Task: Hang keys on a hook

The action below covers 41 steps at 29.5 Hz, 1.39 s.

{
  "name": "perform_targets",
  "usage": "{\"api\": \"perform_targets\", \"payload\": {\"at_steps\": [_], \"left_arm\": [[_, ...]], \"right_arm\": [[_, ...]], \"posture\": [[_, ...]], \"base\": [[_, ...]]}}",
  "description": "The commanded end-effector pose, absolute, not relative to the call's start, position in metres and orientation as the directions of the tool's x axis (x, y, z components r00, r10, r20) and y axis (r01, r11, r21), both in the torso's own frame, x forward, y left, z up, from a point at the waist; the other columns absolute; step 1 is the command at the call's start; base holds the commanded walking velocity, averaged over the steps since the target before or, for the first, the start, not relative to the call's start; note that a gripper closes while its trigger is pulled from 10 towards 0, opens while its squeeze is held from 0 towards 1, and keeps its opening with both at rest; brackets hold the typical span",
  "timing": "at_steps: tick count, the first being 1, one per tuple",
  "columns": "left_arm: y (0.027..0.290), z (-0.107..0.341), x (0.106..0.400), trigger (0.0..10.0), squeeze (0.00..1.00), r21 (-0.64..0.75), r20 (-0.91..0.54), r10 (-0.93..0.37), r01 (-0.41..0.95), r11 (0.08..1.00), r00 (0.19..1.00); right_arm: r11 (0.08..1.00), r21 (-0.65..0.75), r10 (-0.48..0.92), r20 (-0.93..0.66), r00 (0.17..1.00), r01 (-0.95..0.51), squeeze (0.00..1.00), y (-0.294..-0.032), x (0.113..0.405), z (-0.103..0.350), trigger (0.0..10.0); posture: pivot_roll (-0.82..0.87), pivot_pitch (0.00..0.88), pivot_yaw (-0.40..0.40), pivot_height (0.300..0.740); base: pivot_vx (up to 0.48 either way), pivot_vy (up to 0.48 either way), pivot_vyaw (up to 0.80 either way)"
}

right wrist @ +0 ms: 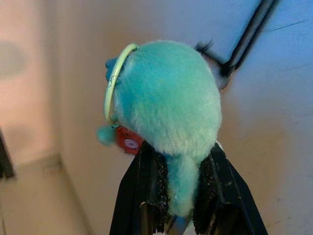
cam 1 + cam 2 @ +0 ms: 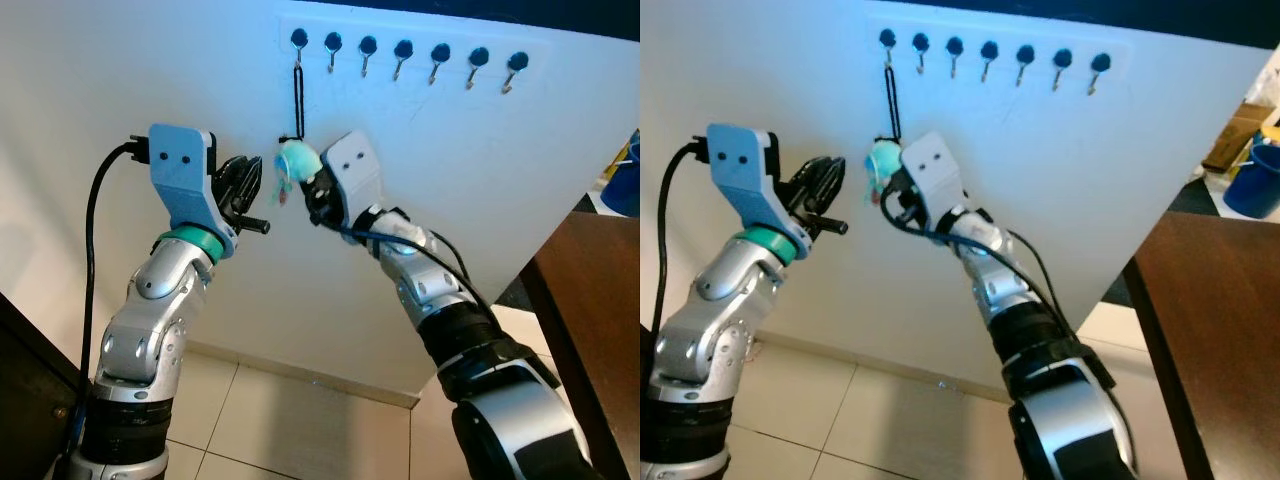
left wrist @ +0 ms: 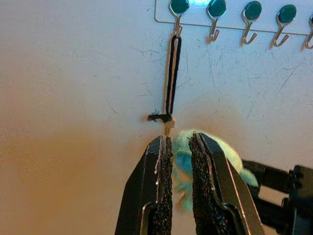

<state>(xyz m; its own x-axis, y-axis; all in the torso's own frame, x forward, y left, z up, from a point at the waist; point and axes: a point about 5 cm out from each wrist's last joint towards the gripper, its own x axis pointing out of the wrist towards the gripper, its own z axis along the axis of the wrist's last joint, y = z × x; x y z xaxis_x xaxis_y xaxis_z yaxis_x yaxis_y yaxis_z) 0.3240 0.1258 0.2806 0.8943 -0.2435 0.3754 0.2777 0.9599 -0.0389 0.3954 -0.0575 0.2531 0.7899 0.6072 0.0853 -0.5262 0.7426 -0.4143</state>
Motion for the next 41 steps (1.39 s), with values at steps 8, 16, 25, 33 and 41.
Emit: {"api": "perform_targets", "payload": {"at_steps": [8, 16, 25, 33, 41], "left_arm": [[0.127, 0.282, 0.323, 10.0, 0.00, -0.034, 0.382, -0.239, 0.272, 0.962, 0.893], [0.128, 0.282, 0.323, 10.0, 0.00, -0.034, 0.383, -0.237, 0.270, 0.962, 0.893], [0.133, 0.285, 0.325, 10.0, 0.00, -0.034, 0.390, -0.222, 0.255, 0.966, 0.894], [0.137, 0.286, 0.326, 10.0, 0.00, -0.032, 0.392, -0.210, 0.242, 0.970, 0.896], [0.138, 0.285, 0.327, 10.0, 0.00, -0.030, 0.385, -0.211, 0.240, 0.970, 0.898]], "right_arm": [[0.278, -0.722, 0.677, -0.320, 0.662, -0.634, 0.00, -0.084, 0.381, 0.197, 10.0], [0.188, -0.665, 0.742, -0.387, 0.548, -0.723, 0.00, -0.089, 0.363, 0.183, 10.0], [0.234, -0.605, 0.759, -0.375, 0.532, -0.761, 0.00, -0.114, 0.351, 0.179, 10.0], [0.598, -0.448, 0.689, -0.137, 0.712, -0.665, 0.00, -0.139, 0.363, 0.202, 10.0], [0.493, -0.424, 0.777, -0.178, 0.603, -0.760, 0.00, -0.135, 0.332, 0.185, 10.0]], "posture": [[0.07, 0.097, 0.083, 0.740], [0.07, 0.093, 0.086, 0.740], [0.05, 0.086, 0.088, 0.740], [0.06, 0.089, 0.086, 0.740], [0.05, 0.093, 0.097, 0.740]], "base": [[0.000, 0.000, 0.00], [0.000, 0.000, 0.00], [0.000, 0.000, 0.00], [0.000, 0.000, 0.00], [0.000, 0.000, 0.00]]}}
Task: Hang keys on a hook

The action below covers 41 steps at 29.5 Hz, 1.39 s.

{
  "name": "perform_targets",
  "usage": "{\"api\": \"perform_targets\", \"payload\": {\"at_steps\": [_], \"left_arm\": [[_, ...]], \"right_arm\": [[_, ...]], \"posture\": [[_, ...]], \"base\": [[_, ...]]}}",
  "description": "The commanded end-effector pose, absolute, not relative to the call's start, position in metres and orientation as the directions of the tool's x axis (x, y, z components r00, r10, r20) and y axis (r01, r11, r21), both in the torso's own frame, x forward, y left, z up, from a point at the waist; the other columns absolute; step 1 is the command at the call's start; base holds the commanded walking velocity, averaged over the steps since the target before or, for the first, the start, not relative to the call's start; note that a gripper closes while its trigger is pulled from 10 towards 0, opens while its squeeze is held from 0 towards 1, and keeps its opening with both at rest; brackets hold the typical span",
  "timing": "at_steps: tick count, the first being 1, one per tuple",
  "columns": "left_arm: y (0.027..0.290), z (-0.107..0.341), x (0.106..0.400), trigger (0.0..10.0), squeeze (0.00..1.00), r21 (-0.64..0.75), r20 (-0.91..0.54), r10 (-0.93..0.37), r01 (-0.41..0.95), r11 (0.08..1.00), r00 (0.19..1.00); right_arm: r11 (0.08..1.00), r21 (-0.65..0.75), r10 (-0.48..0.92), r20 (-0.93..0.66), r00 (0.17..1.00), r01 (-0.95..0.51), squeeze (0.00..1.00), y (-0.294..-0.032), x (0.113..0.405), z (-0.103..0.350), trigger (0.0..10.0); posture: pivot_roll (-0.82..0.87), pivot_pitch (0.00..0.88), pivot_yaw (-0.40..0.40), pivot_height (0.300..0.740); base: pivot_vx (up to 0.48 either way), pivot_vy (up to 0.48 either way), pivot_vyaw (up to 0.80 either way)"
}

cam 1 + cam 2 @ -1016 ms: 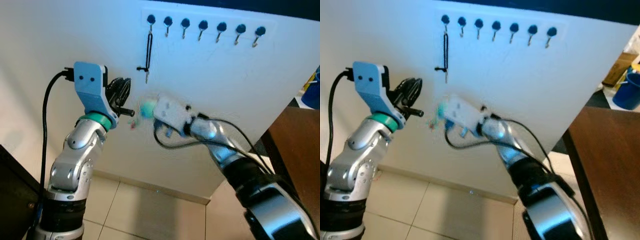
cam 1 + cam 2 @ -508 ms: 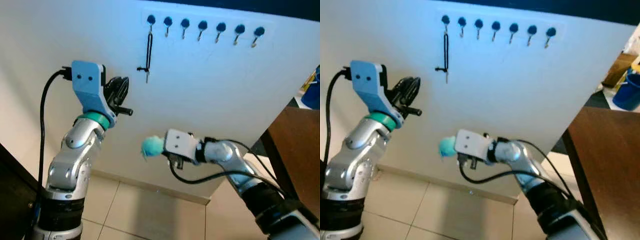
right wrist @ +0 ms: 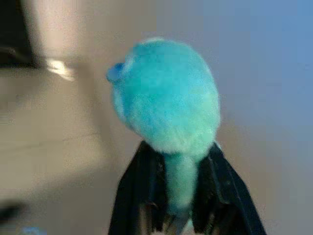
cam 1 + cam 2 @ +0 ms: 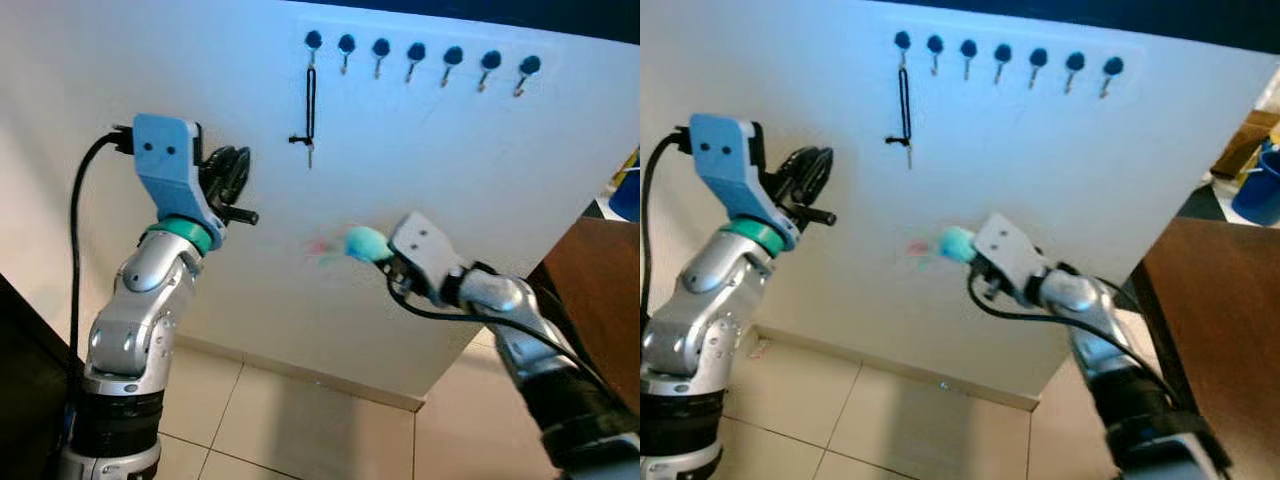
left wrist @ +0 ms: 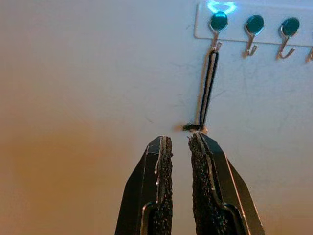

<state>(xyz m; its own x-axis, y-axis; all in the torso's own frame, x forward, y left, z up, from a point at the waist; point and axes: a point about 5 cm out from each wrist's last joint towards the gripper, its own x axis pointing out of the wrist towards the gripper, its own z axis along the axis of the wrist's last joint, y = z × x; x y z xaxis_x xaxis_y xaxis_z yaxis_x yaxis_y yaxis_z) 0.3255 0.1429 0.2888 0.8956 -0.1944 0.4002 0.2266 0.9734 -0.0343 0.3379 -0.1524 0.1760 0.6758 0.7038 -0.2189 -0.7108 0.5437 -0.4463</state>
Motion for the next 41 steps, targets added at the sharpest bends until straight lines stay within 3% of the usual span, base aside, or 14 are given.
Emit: {"api": "perform_targets", "payload": {"at_steps": [1, 8, 10, 12, 14, 22, 26, 30, 31, 32, 34, 35, 38, 41], "left_arm": [[0.138, 0.285, 0.328, 10.0, 0.00, -0.030, 0.386, -0.211, 0.241, 0.970, 0.898], [0.137, 0.287, 0.329, 10.0, 0.00, -0.030, 0.389, -0.212, 0.243, 0.970, 0.896], [0.138, 0.286, 0.328, 10.0, 0.00, -0.030, 0.389, -0.212, 0.242, 0.970, 0.897], [0.140, 0.286, 0.328, 10.0, 0.00, -0.030, 0.388, -0.209, 0.238, 0.971, 0.898], [0.140, 0.286, 0.328, 10.0, 0.00, -0.029, 0.388, -0.208, 0.237, 0.971, 0.898], [0.139, 0.286, 0.329, 10.0, 0.00, -0.029, 0.389, -0.210, 0.239, 0.970, 0.897], [0.140, 0.286, 0.329, 10.0, 0.00, -0.029, 0.388, -0.209, 0.238, 0.971, 0.898], [0.140, 0.286, 0.329, 10.0, 0.00, -0.029, 0.388, -0.209, 0.239, 0.971, 0.898], [0.139, 0.286, 0.329, 10.0, 0.00, -0.029, 0.388, -0.210, 0.240, 0.970, 0.897], [0.139, 0.286, 0.329, 10.0, 0.00, -0.029, 0.388, -0.210, 0.240, 0.970, 0.897], [0.140, 0.286, 0.329, 10.0, 0.00, -0.029, 0.388, -0.210, 0.239, 0.970, 0.897], [0.140, 0.286, 0.329, 10.0, 0.00, -0.029, 0.388, -0.210, 0.239, 0.970, 0.897], [0.139, 0.286, 0.329, 10.0, 0.00, -0.028, 0.386, -0.211, 0.240, 0.970, 0.898], [0.140, 0.286, 0.329, 10.0, 0.00, -0.027, 0.386, -0.210, 0.239, 0.971, 0.898]], "right_arm": [[0.499, -0.389, 0.796, -0.148, 0.587, -0.775, 0.00, -0.130, 0.330, 0.188, 10.0], [0.591, -0.393, 0.738, -0.089, 0.669, -0.704, 0.00, -0.133, 0.344, 0.198, 10.0], [0.670, -0.461, 0.588, -0.149, 0.795, -0.582, 0.00, -0.151, 0.360, 0.196, 10.0], [0.538, -0.460, 0.700, -0.223, 0.679, -0.706, 0.00, -0.144, 0.341, 0.185, 10.0], [0.537, -0.414, 0.747, -0.171, 0.642, -0.735, 0.00, -0.134, 0.334, 0.192, 10.0], [0.654, -0.341, 0.692, -0.091, 0.716, -0.675, 0.00, -0.135, 0.346, 0.201, 10.0], [0.759, -0.386, 0.530, -0.103, 0.842, -0.525, 0.00, -0.151, 0.362, 0.199, 10.0], [0.714, -0.387, 0.565, -0.173, 0.807, -0.583, 0.00, -0.150, 0.358, 0.189, 10.0], [0.621, -0.289, 0.723, -0.148, 0.675, -0.728, 0.00, -0.129, 0.338, 0.190, 10.0], [0.621, -0.289, 0.723, -0.148, 0.675, -0.728, 0.00, -0.129, 0.338, 0.190, 10.0], [0.559, -0.124, 0.828, 0.026, 0.560, -0.820, 0.00, -0.110, 0.323, 0.210, 10.0], [0.559, -0.124, 0.828, 0.026, 0.560, -0.820, 0.00, -0.110, 0.323, 0.210, 10.0], [0.703, 0.020, 0.705, 0.112, 0.700, -0.711, 0.00, -0.124, 0.344, 0.219, 10.0], [0.724, 0.064, 0.676, 0.135, 0.724, -0.687, 0.00, -0.126, 0.348, 0.221, 10.0]], "posture": [[0.05, 0.093, 0.097, 0.740], [0.05, 0.092, 0.096, 0.740], [0.05, 0.092, 0.092, 0.740], [0.05, 0.092, 0.091, 0.740], [0.05, 0.092, 0.091, 0.740], [0.05, 0.090, 0.095, 0.740], [0.05, 0.092, 0.093, 0.740], [0.05, 0.092, 0.094, 0.740], [0.05, 0.095, 0.094, 0.740], [0.05, 0.095, 0.094, 0.740], [0.05, 0.097, 0.094, 0.740], [0.05, 0.097, 0.094, 0.740], [0.06, 0.097, 0.096, 0.740], [0.06, 0.097, 0.096, 0.740]], "base": [[0.000, 0.000, 0.00], [0.000, 0.000, 0.00], [0.000, 0.000, 0.00], [0.000, 0.000, 0.00], [0.000, 0.000, 0.00], [0.000, 0.000, 0.00], [0.000, 0.000, 0.00], [0.000, 0.000, 0.00], [0.000, 0.000, 0.00], [0.000, 0.000, 0.00], [0.000, 0.000, 0.00], [0.000, 0.000, 0.00], [0.000, 0.000, 0.00], [0.000, 0.000, 0.00]]}}
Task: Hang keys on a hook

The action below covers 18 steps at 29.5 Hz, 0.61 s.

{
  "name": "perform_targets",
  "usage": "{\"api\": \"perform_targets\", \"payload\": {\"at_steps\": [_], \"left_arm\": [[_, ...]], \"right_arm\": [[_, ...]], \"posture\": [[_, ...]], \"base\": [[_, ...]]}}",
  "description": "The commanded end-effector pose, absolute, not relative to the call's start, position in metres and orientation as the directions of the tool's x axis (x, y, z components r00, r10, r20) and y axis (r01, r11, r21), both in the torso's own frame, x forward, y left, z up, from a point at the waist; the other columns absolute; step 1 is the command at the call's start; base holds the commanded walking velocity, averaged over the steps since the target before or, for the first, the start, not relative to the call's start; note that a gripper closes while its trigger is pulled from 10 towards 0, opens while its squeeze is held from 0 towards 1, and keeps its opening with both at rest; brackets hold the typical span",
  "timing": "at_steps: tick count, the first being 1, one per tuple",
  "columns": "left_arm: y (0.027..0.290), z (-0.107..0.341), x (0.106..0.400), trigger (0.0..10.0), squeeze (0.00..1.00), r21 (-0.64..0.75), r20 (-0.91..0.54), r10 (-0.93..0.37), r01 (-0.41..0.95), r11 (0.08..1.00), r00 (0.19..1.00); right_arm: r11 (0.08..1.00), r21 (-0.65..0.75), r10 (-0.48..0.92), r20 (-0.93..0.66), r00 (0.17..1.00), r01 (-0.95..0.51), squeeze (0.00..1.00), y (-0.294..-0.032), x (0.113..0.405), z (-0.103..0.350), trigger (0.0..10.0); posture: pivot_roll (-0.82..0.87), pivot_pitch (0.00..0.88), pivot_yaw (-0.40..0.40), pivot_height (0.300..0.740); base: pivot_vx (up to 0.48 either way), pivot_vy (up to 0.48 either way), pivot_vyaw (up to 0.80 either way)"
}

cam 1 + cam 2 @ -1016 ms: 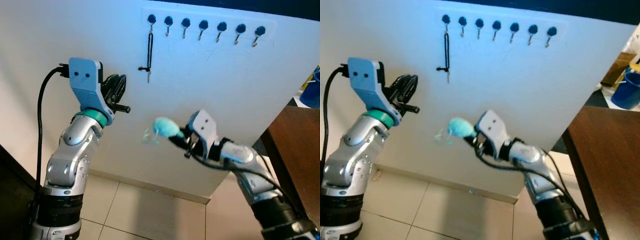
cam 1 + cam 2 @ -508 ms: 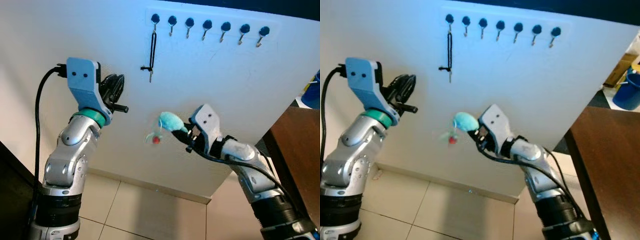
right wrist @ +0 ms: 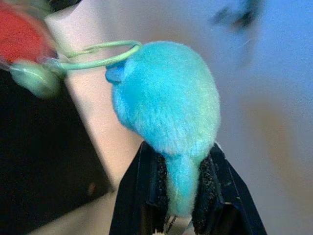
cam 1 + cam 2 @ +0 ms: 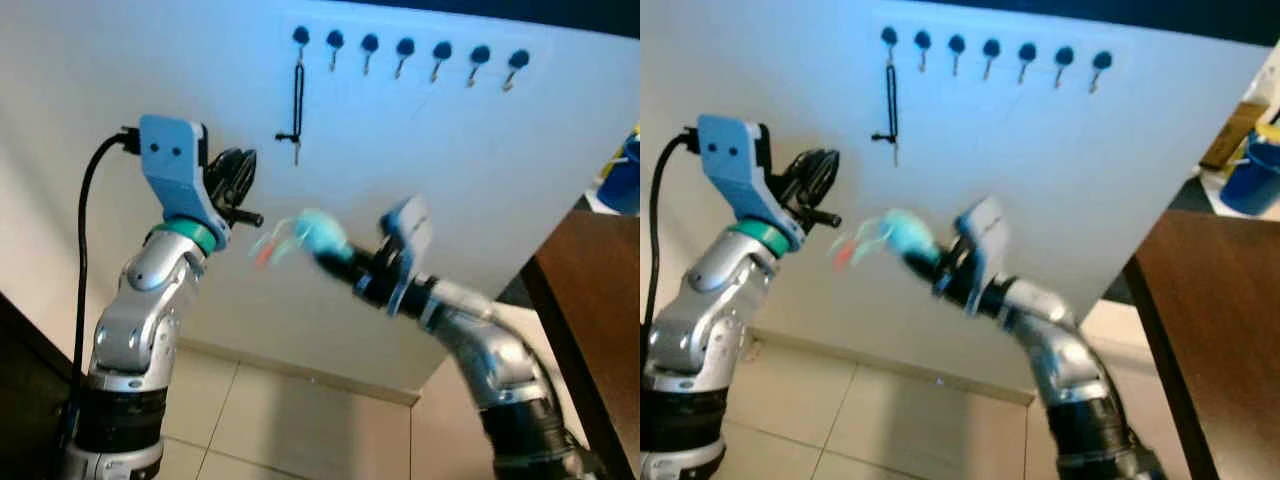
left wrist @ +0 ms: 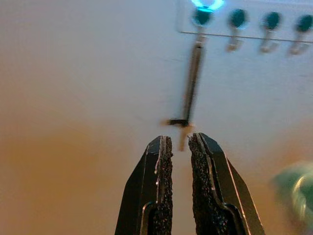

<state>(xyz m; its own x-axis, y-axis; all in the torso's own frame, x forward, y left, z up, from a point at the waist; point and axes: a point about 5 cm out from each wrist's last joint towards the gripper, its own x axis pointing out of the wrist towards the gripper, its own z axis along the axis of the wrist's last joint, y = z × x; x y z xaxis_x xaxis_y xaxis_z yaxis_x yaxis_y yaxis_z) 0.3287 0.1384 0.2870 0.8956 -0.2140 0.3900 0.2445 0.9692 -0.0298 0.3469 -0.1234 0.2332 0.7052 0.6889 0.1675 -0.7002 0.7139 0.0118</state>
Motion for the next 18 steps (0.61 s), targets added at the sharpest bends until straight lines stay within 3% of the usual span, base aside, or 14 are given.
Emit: {"api": "perform_targets", "payload": {"at_steps": [1, 4, 5, 6, 7, 8, 9, 11, 13, 18], "left_arm": [[0.140, 0.286, 0.329, 10.0, 0.00, -0.027, 0.386, -0.210, 0.239, 0.971, 0.898], [0.140, 0.286, 0.328, 10.0, 0.00, -0.028, 0.387, -0.209, 0.238, 0.971, 0.898], [0.140, 0.286, 0.328, 10.0, 0.00, -0.028, 0.387, -0.209, 0.238, 0.971, 0.898], [0.140, 0.286, 0.328, 10.0, 0.00, -0.028, 0.387, -0.209, 0.238, 0.971, 0.898], [0.140, 0.286, 0.328, 10.0, 0.00, -0.028, 0.388, -0.209, 0.238, 0.971, 0.898], [0.140, 0.286, 0.328, 10.0, 0.00, -0.028, 0.388, -0.209, 0.238, 0.971, 0.898], [0.140, 0.286, 0.328, 10.0, 0.00, -0.028, 0.388, -0.209, 0.239, 0.971, 0.898], [0.140, 0.286, 0.328, 10.0, 0.00, -0.028, 0.388, -0.210, 0.239, 0.971, 0.898], [0.140, 0.286, 0.329, 10.0, 0.00, -0.027, 0.387, -0.210, 0.239, 0.971, 0.898], [0.140, 0.286, 0.328, 10.0, 0.00, -0.028, 0.389, -0.207, 0.236, 0.971, 0.898]], "right_arm": [[0.743, 0.131, 0.637, 0.164, 0.753, -0.657, 0.00, -0.128, 0.351, 0.222, 10.0], [0.787, 0.367, 0.459, 0.190, 0.868, -0.496, 0.00, -0.137, 0.366, 0.222, 10.0], [0.787, 0.367, 0.459, 0.190, 0.868, -0.496, 0.00, -0.137, 0.366, 0.222, 10.0], [0.751, 0.519, 0.371, 0.179, 0.911, -0.408, 0.00, -0.141, 0.371, 0.217, 10.0], [0.650, 0.679, 0.336, 0.147, 0.930, -0.342, 0.00, -0.138, 0.372, 0.208, 10.0], [0.650, 0.679, 0.336, 0.147, 0.930, -0.342, 0.00, -0.138, 0.372, 0.208, 10.0], [0.561, 0.771, 0.331, 0.125, 0.935, -0.302, 0.00, -0.134, 0.371, 0.202, 10.0], [0.550, 0.775, 0.394, 0.087, 0.915, -0.311, 0.00, -0.121, 0.366, 0.195, 10.0], [0.564, 0.698, 0.556, 0.075, 0.828, -0.442, 0.00, -0.094, 0.353, 0.193, 10.0], [0.488, 0.733, 0.575, 0.140, 0.806, -0.474, 0.00, -0.087, 0.355, 0.206, 10.0]], "posture": [[0.06, 0.097, 0.096, 0.740], [0.06, 0.097, 0.096, 0.740], [0.06, 0.097, 0.096, 0.740], [0.06, 0.097, 0.094, 0.740], [0.06, 0.097, 0.095, 0.740], [0.06, 0.097, 0.095, 0.740], [0.06, 0.097, 0.095, 0.740], [0.06, 0.095, 0.097, 0.740], [0.06, 0.093, 0.094, 0.740], [0.06, 0.086, 0.091, 0.740]], "base": [[0.000, 0.000, 0.00], [0.000, 0.000, 0.00], [0.000, 0.000, 0.00], [0.000, 0.000, 0.00], [0.000, 0.000, 0.00], [0.000, 0.000, 0.00], [0.000, 0.000, 0.00], [0.000, 0.000, 0.00], [0.000, 0.000, 0.00], [0.000, 0.000, 0.00]]}}
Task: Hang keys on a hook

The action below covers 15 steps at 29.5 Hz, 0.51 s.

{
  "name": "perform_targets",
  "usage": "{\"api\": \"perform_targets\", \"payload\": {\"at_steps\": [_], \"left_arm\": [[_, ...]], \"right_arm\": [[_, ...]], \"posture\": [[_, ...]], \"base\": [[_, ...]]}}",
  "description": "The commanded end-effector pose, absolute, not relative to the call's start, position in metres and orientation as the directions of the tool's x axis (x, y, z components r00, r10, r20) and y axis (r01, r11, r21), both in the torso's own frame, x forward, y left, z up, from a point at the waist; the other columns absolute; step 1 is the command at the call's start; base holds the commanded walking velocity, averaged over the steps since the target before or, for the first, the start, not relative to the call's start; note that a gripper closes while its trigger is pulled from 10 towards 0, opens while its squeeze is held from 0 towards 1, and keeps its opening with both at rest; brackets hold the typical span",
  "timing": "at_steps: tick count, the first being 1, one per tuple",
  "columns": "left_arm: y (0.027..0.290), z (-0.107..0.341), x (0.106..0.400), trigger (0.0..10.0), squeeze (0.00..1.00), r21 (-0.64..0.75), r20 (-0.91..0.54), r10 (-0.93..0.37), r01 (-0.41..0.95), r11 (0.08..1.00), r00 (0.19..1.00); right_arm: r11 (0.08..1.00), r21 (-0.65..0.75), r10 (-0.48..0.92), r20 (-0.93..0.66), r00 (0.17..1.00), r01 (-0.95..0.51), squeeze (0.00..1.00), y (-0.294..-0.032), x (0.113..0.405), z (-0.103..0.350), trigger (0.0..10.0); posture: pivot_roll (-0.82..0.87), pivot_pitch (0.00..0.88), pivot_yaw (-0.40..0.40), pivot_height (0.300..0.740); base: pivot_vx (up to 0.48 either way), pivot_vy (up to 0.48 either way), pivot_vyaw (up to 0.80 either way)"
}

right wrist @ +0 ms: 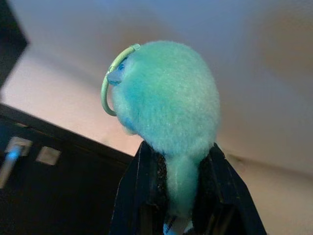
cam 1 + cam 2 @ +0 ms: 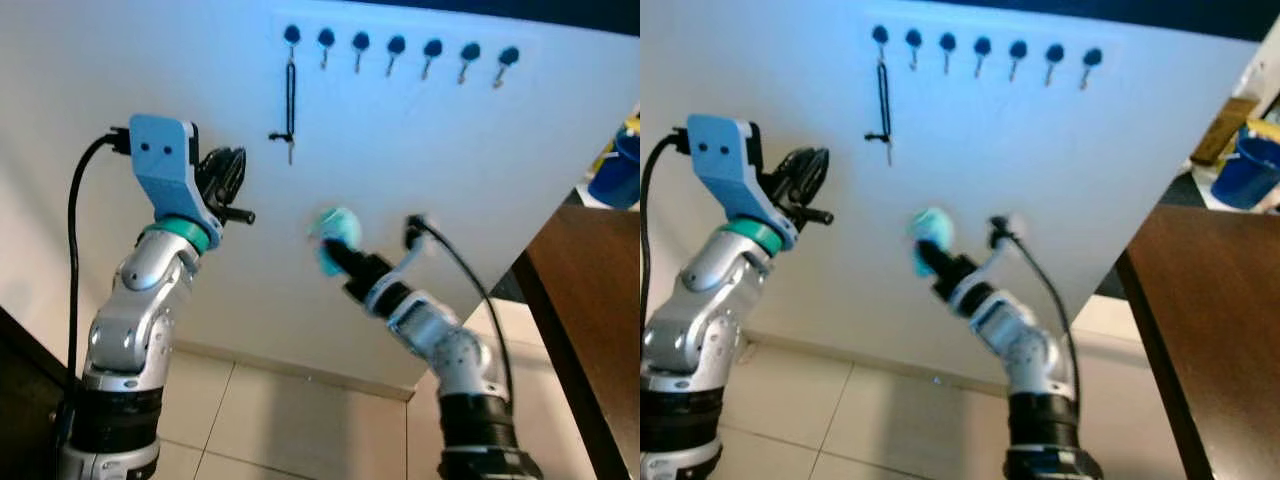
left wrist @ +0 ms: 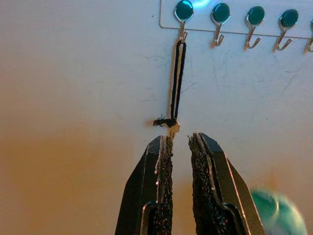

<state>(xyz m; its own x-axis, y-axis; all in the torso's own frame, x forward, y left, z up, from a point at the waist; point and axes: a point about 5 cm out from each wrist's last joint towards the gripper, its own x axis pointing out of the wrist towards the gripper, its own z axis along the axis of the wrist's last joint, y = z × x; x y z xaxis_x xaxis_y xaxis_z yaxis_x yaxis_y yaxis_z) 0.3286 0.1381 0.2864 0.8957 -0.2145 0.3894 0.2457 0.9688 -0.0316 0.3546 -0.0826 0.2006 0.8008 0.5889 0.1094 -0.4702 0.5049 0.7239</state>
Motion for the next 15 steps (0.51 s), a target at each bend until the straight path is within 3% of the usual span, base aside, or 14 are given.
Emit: {"api": "perform_targets", "payload": {"at_steps": [1, 6, 9, 12, 13, 14, 15], "left_arm": [[0.140, 0.286, 0.328, 10.0, 0.00, -0.028, 0.389, -0.207, 0.237, 0.971, 0.897], [0.140, 0.286, 0.328, 10.0, 0.00, -0.028, 0.389, -0.208, 0.237, 0.971, 0.897], [0.139, 0.285, 0.328, 10.0, 0.00, -0.029, 0.390, -0.209, 0.239, 0.971, 0.897], [0.139, 0.285, 0.328, 10.0, 0.00, -0.029, 0.391, -0.210, 0.240, 0.970, 0.896], [0.139, 0.285, 0.328, 10.0, 0.00, -0.030, 0.392, -0.209, 0.240, 0.970, 0.896], [0.139, 0.285, 0.328, 10.0, 0.00, -0.030, 0.392, -0.208, 0.238, 0.971, 0.896], [0.139, 0.285, 0.328, 10.0, 0.00, -0.030, 0.392, -0.208, 0.238, 0.971, 0.896]], "right_arm": [[0.484, 0.737, 0.569, 0.144, 0.810, -0.471, 0.00, -0.086, 0.356, 0.206, 10.0], [0.447, 0.772, 0.558, 0.153, 0.815, -0.451, 0.00, -0.082, 0.357, 0.207, 10.0], [0.523, 0.822, 0.524, -0.102, 0.846, -0.225, 0.00, -0.071, 0.360, 0.180, 10.0], [0.548, 0.813, 0.507, -0.136, 0.851, -0.197, 0.00, -0.071, 0.360, 0.174, 10.0], [0.470, 0.858, 0.503, -0.068, 0.862, -0.207, 0.00, -0.072, 0.361, 0.181, 10.0], [0.337, 0.900, 0.467, 0.096, 0.879, -0.277, 0.00, -0.079, 0.363, 0.200, 10.0], [0.337, 0.900, 0.467, 0.096, 0.879, -0.277, 0.00, -0.079, 0.363, 0.200, 10.0]], "posture": [[0.06, 0.085, 0.090, 0.740], [0.06, 0.083, 0.091, 0.740], [0.06, 0.079, 0.089, 0.740], [0.06, 0.077, 0.086, 0.740], [0.07, 0.078, 0.085, 0.740], [0.07, 0.077, 0.085, 0.740], [0.07, 0.077, 0.085, 0.740]], "base": [[0.000, 0.000, 0.00], [0.000, 0.000, 0.00], [0.000, 0.000, 0.00], [0.000, 0.000, 0.00], [0.000, 0.000, 0.00], [0.000, 0.000, 0.00], [0.000, 0.000, 0.00]]}}
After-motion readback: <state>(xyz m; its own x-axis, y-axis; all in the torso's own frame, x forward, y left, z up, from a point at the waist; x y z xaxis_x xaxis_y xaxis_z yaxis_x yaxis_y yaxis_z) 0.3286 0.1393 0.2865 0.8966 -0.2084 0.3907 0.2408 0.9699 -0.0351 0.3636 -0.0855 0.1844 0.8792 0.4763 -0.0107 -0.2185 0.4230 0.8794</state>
